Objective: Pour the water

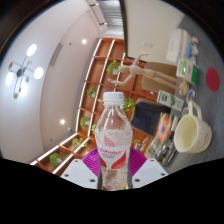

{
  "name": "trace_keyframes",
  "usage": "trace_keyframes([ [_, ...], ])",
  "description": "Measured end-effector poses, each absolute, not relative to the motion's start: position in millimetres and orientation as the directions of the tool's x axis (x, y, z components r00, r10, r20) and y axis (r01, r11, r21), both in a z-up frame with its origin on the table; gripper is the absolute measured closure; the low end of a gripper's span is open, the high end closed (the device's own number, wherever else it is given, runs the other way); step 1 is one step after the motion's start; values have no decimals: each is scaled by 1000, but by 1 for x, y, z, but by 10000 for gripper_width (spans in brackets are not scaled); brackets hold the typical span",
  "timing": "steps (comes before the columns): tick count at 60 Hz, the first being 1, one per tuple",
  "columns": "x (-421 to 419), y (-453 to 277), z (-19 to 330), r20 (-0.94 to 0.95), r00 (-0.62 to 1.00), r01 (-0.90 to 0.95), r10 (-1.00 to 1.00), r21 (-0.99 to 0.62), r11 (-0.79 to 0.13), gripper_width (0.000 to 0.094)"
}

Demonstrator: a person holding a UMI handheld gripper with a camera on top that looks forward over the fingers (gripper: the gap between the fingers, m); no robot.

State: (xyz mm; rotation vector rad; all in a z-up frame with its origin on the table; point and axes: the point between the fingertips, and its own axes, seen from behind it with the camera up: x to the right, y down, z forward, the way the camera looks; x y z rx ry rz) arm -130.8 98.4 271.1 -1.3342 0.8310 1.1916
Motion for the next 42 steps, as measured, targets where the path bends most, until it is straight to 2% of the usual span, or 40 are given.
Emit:
trace_keyframes([
  [8, -69, 96, 269, -675, 738, -673, 12, -737, -62, 567],
  [13, -18, 93, 250, -420, 899, -430, -124, -900, -72, 568],
  [20, 51, 87, 236, -254, 924, -279, -287, -959, -50, 568],
  [23, 87, 89, 214, -197, 915, -232, -351, -971, -60, 568],
  [27, 110, 81, 204, -110, 903, -167, -415, -980, -104, 562],
  [28, 123, 88, 185, -90, 901, -152, -424, -982, -113, 563],
  [33, 137, 87, 177, 13, 889, -81, -457, -980, -184, 563],
  [34, 149, 93, 156, 30, 888, -62, -458, -981, -185, 561],
  [42, 166, 102, 137, 55, 882, -47, -468, -978, -205, 562],
])
